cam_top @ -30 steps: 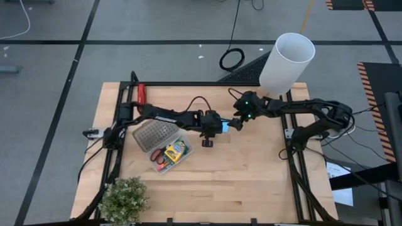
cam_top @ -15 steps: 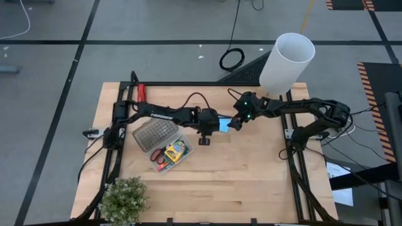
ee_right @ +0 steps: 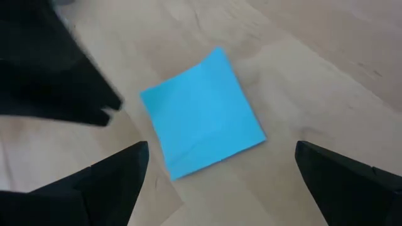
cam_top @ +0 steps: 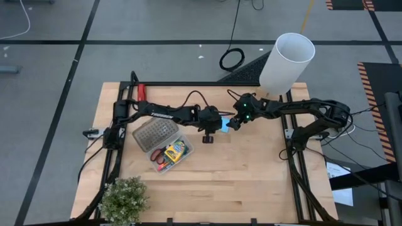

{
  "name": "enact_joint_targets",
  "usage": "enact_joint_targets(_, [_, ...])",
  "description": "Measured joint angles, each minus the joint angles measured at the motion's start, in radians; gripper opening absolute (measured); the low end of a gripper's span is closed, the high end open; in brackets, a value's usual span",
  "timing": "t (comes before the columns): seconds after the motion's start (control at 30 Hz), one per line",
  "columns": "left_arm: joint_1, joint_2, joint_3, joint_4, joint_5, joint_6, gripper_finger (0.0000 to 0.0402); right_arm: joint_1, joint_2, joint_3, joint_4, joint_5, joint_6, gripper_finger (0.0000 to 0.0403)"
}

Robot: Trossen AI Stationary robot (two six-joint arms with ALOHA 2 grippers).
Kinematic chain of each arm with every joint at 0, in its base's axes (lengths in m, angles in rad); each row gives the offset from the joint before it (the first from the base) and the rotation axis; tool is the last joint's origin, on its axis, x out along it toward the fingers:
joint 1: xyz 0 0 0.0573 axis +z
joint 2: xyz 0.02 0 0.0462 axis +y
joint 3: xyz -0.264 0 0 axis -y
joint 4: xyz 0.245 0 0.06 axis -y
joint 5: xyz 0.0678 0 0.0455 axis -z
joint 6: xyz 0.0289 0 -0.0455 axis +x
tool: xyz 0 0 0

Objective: Pack school essentials
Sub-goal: Put the blue sticky notes into the supply box

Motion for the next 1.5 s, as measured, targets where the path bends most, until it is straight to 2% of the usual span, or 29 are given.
enact_joint_targets(0.47, [0.018, 0.069, -0.001, 0.026, -0.003, 0.010, 0.0069, 0.016, 0.015, 0.000, 0.007, -0.003, 0.035, 0.0392])
enact_joint_targets(0.77, [0.031, 0.069, -0.001, -0.026, 0.001, -0.015, 0.0069, 0.015, 0.116, 0.001, 0.094, -0.007, 0.037, 0.0343])
enact_joint_targets(1.0, [0.031, 0.069, -0.001, -0.033, 0.006, -0.021, 0.0069, 0.014, 0.135, 0.002, 0.138, -0.050, 0.089, 0.0338])
enact_joint_targets(1.3, [0.031, 0.069, -0.001, -0.039, 0.008, -0.036, 0.0069, 0.021, 0.135, 0.002, 0.129, -0.107, 0.091, 0.0337])
enact_joint_targets(1.5, [0.031, 0.069, -0.001, -0.045, 0.008, -0.039, 0.0069, 0.021, 0.136, 0.001, 0.128, -0.137, 0.084, 0.0323])
